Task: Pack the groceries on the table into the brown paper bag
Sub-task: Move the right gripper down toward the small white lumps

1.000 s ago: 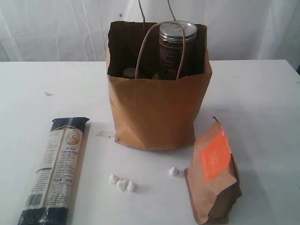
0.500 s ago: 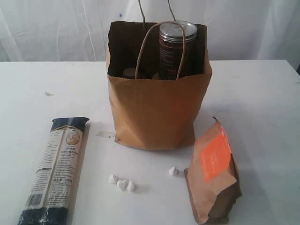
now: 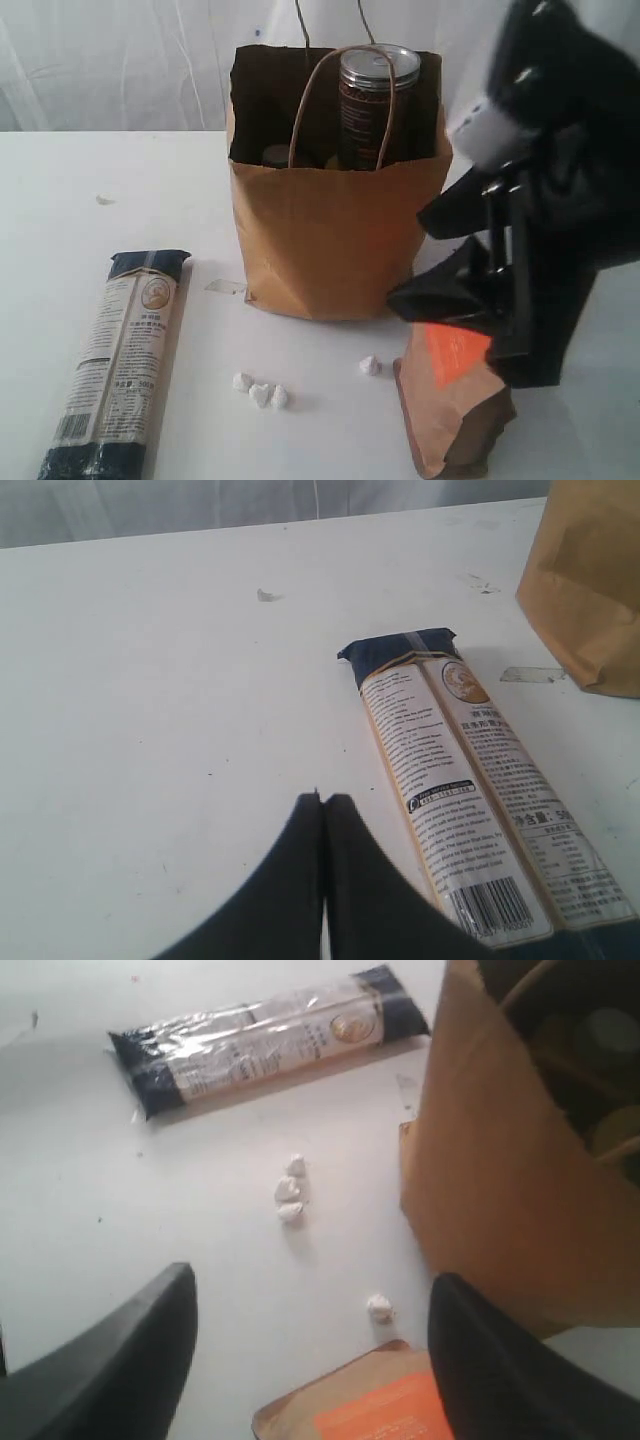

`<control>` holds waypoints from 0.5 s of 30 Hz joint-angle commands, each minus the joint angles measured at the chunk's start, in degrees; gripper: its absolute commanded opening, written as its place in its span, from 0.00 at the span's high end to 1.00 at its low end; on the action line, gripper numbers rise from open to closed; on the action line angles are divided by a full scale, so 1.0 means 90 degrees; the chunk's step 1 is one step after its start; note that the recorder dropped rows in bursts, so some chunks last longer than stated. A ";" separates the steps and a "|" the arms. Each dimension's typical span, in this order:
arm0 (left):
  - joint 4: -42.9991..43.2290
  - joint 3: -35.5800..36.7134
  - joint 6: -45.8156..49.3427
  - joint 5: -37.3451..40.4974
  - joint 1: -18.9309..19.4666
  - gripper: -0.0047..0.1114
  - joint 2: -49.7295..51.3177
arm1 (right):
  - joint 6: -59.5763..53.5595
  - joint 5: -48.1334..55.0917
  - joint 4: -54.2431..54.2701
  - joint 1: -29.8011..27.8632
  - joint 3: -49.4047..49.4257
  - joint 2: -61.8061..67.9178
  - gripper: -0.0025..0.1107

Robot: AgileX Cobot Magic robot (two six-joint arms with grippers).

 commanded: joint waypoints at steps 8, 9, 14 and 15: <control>-0.0062 0.0020 0.0003 0.0009 0.0007 0.96 -0.0033 | 0.1005 -0.0794 -0.2141 0.1216 -0.0037 0.2211 0.43; -0.0062 0.0020 0.0003 0.0009 0.0007 0.96 -0.0033 | 0.1041 -0.0883 -0.2155 0.1237 -0.0034 0.2368 0.43; -0.0062 0.0020 0.0003 0.0009 0.0007 0.96 -0.0033 | 0.1633 -0.0954 -0.2403 0.1246 -0.0256 0.3314 0.43; -0.0062 0.0020 0.0003 0.0009 0.0007 0.96 -0.0033 | 0.1712 -0.0954 -0.2441 0.1246 -0.0304 0.3475 0.43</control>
